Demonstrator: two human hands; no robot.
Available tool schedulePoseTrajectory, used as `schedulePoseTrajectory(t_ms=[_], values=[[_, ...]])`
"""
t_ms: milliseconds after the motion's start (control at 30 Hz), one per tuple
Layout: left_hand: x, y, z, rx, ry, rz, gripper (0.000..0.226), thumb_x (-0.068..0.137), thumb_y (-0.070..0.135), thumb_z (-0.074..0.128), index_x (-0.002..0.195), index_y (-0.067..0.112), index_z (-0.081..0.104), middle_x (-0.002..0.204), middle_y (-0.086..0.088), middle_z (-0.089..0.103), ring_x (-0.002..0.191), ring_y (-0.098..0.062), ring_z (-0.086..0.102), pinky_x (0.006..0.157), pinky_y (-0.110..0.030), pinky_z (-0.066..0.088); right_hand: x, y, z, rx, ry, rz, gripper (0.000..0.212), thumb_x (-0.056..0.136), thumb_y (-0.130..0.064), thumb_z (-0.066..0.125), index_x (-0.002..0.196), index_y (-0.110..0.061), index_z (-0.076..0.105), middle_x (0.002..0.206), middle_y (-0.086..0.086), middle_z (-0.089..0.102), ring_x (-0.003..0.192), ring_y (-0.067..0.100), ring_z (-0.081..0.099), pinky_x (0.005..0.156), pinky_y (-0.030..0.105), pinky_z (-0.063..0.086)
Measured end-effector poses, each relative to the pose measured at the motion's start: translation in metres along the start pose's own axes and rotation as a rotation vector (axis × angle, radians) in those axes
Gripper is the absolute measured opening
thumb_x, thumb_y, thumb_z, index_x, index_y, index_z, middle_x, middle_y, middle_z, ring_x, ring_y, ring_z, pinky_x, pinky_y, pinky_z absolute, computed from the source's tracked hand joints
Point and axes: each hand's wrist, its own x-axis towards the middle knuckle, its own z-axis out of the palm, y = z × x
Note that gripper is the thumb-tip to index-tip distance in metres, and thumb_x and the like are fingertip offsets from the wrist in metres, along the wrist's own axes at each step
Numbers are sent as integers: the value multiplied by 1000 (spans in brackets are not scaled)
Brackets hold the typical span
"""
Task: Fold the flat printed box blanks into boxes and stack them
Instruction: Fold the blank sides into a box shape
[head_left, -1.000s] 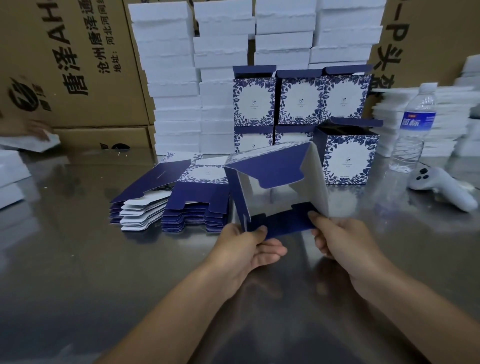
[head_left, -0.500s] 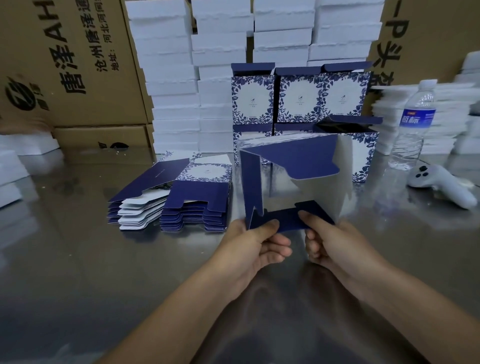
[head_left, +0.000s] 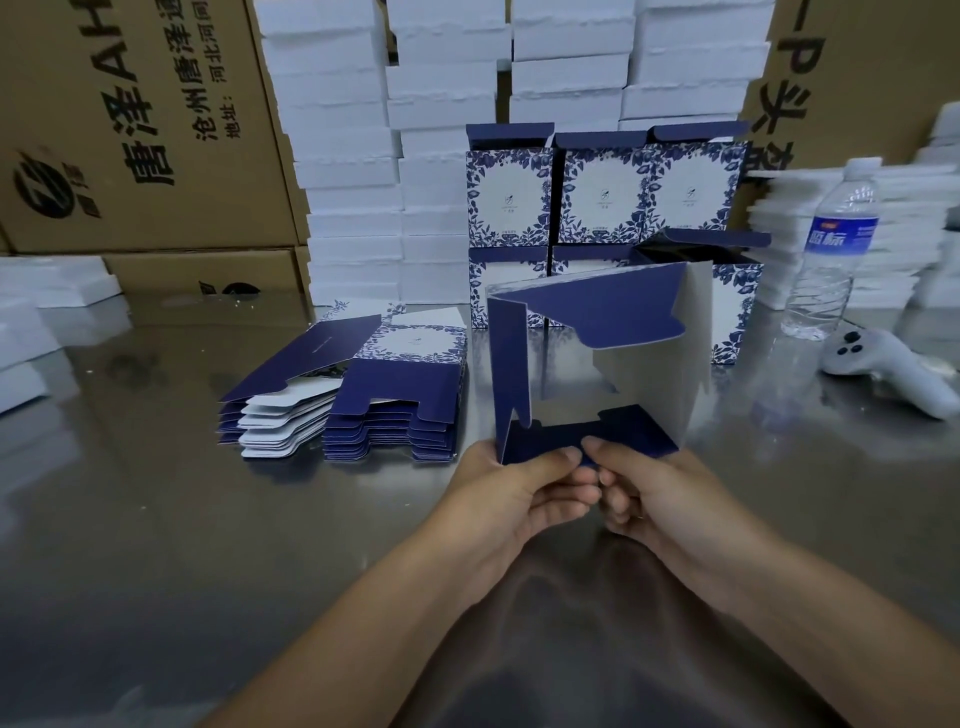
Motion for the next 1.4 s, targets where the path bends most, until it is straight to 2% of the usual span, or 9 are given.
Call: schedulePoseTrajectory(t_ms=[267, 433, 533, 667, 800, 867, 1000, 1233, 1400], values=[[3, 0, -1, 14, 33, -10, 21, 85, 0, 63, 102, -12, 58, 61, -9, 67, 51, -12, 63, 49, -18, 50, -1, -3, 0, -35, 24, 24, 44, 85, -27, 64, 42, -18, 60, 44, -1, 48, 41, 7, 45, 48, 19, 42], [8, 7, -10, 34, 80, -46, 47, 82, 3, 69, 118, -17, 46, 60, -9, 67, 51, -13, 64, 48, -18, 50, 3, -13, -9, -374, 141, -19, 40, 82, -53, 58, 77, -13, 61, 50, 3, 62, 46, 11, 58, 57, 27, 50], [10, 13, -23, 242, 106, -32, 27, 82, 8, 71, 101, -8, 59, 60, -7, 68, 49, -10, 63, 48, -17, 50, 5, -11, -19, -564, 306, -226, 43, 81, -53, 56, 100, -16, 46, 74, 1, 65, 64, 14, 64, 64, 32, 49], [10, 12, -32, 606, 94, 10, 21, 83, 18, 72, 96, 9, 57, 66, 1, 68, 43, -5, 52, 43, -18, 43, 7, -7, -24, -639, 297, -581, 56, 87, -43, 52, 136, -27, 32, 113, -31, 50, 101, -19, 49, 75, -2, 36], [11, 8, -39, 1007, 250, 257, 83, 75, 44, 73, 142, 32, 25, 121, 9, 52, 103, -9, 57, 85, -27, 47, 11, -4, -27, -675, 246, -711, 60, 93, -48, 34, 149, -29, 22, 145, -18, 39, 132, -5, 32, 97, 3, 26], [10, 10, -38, 1100, 315, 374, 85, 75, 48, 70, 144, 42, 21, 121, 7, 39, 107, -14, 53, 88, -28, 43, 11, -4, -27, -683, 246, -717, 58, 94, -54, 30, 147, -31, 26, 143, -15, 44, 130, -1, 38, 94, 8, 30], [11, 10, -28, 823, 212, 542, 87, 79, 32, 74, 144, 48, 18, 130, 18, 34, 114, 5, 48, 99, -29, 44, 10, -4, -27, -637, 202, -682, 64, 86, -62, 41, 143, -33, 31, 129, -18, 54, 113, -3, 49, 81, 5, 37], [-4, 18, -16, 569, 64, 535, 81, 72, 59, 69, 131, 69, 16, 149, 26, 25, 139, 0, 25, 113, -42, 31, 11, -5, -31, -744, -13, -647, 110, 61, -84, 52, 149, -39, 5, 148, -27, 28, 134, -4, 31, 106, 36, 36], [-6, 24, -18, 506, 116, 540, 52, 70, 64, 56, 117, 46, 45, 115, 30, 53, 110, 2, 51, 96, -22, 43, 10, -5, -30, -508, 46, -767, 74, 75, -81, 38, 132, -33, 34, 130, -14, 54, 115, -3, 54, 96, 23, 41]])
